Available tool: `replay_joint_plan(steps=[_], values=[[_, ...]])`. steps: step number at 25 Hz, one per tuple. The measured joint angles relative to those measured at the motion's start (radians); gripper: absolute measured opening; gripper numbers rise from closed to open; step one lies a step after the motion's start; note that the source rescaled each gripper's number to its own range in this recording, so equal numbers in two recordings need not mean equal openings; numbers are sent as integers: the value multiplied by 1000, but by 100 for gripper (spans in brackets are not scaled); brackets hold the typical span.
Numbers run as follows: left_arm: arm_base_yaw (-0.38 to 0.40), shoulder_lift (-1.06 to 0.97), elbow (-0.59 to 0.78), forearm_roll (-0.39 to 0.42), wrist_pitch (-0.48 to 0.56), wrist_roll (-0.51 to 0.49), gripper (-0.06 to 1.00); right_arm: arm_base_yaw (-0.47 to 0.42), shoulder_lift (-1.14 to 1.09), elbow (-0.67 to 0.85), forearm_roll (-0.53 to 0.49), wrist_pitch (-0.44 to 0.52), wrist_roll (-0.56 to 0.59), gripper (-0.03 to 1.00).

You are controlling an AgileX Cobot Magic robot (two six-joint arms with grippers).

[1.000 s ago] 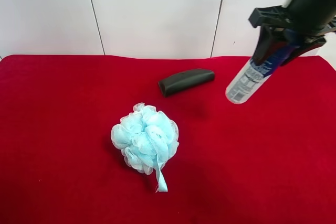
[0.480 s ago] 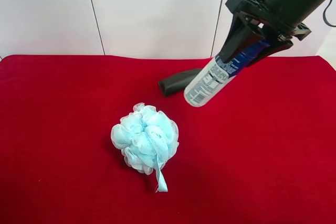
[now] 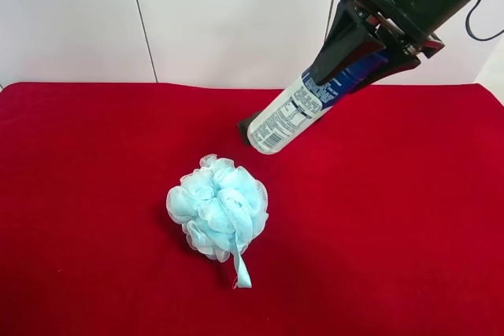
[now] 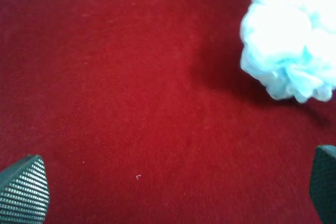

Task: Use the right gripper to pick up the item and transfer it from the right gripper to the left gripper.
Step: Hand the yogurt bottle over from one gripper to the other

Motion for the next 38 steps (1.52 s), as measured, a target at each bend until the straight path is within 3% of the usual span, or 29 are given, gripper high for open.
replay_joint_plan(steps=[10, 27, 38], values=[[-206, 160, -70, 91, 23, 4, 100, 0, 0, 0, 53, -16, -29, 1], [-419, 456, -89, 142, -99, 24, 100, 0, 0, 0, 202, -56, -93, 1], [-578, 757, -307, 225, -204, 45, 100, 0, 0, 0, 282, -50, -121, 1]])
